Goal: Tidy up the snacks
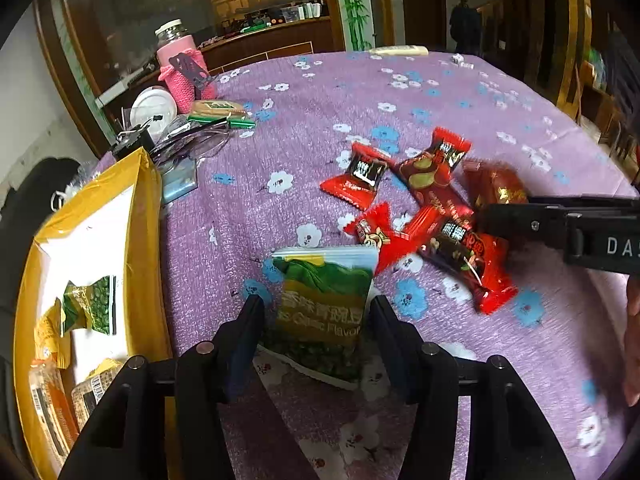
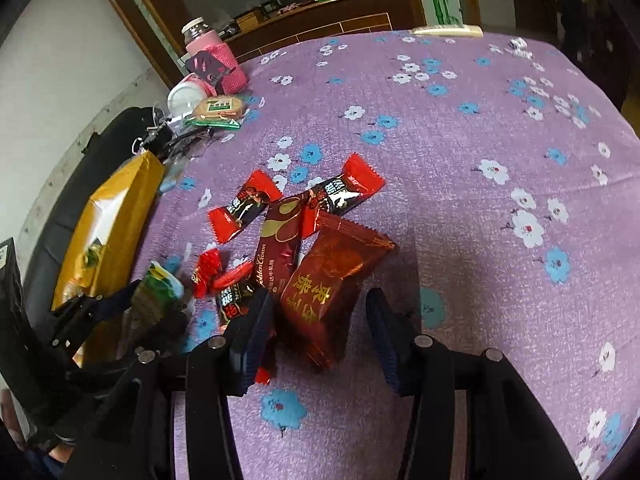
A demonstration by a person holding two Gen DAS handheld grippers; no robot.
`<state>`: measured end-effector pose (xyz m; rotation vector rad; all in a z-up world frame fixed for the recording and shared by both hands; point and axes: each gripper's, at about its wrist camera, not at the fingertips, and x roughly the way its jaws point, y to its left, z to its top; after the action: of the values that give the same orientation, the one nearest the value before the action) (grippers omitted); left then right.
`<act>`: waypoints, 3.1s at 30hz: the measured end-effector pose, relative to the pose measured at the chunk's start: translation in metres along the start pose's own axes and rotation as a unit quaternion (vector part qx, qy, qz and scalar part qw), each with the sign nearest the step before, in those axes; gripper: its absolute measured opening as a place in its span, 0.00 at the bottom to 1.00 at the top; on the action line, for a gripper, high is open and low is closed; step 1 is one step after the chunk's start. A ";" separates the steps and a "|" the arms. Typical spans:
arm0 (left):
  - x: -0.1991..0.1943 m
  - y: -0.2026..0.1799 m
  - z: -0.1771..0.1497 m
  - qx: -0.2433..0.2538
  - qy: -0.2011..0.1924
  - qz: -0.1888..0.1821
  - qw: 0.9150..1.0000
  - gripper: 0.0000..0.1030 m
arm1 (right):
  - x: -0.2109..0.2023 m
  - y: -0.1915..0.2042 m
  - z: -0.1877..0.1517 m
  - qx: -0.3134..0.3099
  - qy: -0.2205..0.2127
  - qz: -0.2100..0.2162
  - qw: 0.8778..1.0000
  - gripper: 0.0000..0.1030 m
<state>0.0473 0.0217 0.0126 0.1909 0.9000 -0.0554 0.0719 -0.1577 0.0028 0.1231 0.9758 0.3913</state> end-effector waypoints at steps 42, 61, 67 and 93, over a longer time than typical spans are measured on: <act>-0.013 0.010 0.003 -0.048 -0.030 -0.042 0.997 0.38 | -0.028 0.037 -0.006 -0.030 -0.095 0.003 0.995 0.29; -0.016 0.011 0.003 -0.054 -0.034 -0.049 0.997 0.38 | -0.038 0.040 -0.006 -0.030 -0.109 0.015 0.993 0.29; -0.016 0.011 0.003 -0.055 -0.033 -0.049 0.997 0.38 | -0.038 0.040 -0.006 -0.029 -0.110 0.014 0.993 0.29; -0.016 0.012 0.003 -0.056 -0.032 -0.049 0.997 0.38 | -0.042 0.037 -0.006 -0.019 -0.116 0.016 0.993 0.29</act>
<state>0.0413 0.0325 0.0285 0.0395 0.8459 -0.1016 0.0362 -0.1399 0.0422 0.1470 0.7366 0.4153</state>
